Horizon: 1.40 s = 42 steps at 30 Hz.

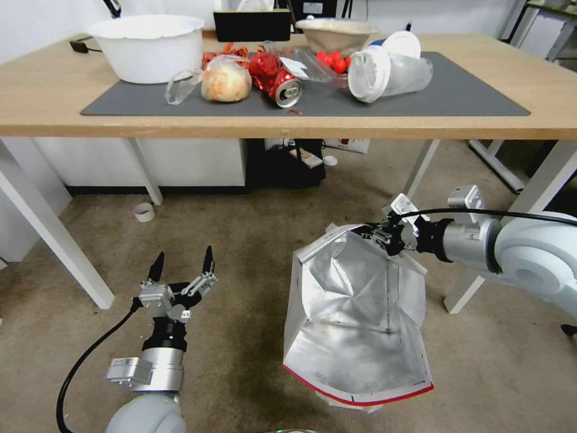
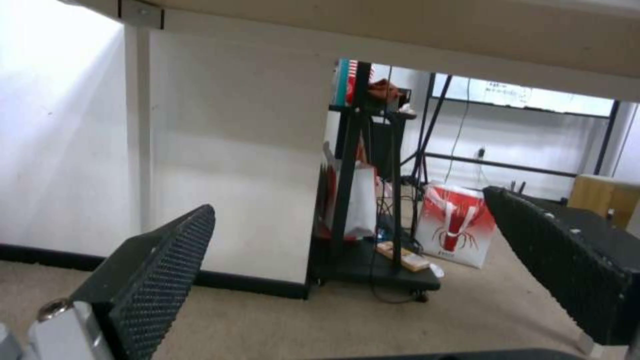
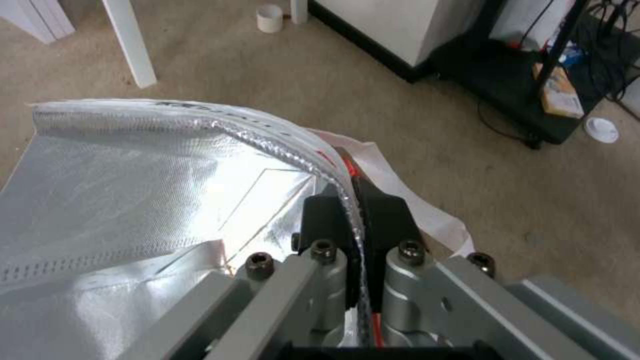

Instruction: Pick up the food delivery bag from the floor and place it on the table.

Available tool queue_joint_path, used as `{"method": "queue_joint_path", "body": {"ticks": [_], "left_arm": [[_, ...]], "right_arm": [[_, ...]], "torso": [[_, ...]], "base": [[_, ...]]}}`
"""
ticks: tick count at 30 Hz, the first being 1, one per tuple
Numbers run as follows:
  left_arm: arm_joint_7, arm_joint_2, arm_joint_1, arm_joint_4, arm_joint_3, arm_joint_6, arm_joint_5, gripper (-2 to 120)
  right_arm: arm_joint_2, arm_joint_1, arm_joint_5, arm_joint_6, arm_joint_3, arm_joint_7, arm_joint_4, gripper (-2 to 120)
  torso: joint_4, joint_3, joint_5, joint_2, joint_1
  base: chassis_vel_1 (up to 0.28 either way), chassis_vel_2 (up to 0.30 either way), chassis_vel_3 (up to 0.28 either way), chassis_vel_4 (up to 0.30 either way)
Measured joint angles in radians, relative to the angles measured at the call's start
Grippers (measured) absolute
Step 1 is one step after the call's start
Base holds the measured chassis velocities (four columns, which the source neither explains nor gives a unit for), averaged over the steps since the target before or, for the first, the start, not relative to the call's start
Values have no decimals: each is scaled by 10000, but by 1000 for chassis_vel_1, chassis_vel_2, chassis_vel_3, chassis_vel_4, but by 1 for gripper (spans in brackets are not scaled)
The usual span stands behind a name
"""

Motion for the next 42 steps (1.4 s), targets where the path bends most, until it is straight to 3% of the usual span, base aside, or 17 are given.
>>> {"method": "queue_joint_path", "body": {"ticks": [11,42], "left_arm": [[6,7,86,-104,-43,6,0,100],[-48,18,79,26,-48,85,-45,100]], "right_arm": [[-23,22,361,0,109,80,239,0],[-5,-25,906,0,188,228,429,0]], "torso": [[0,457,1,509,59],[0,1412,1,1751,348]], "base": [[0,0,0,0],[0,0,0,0]]}}
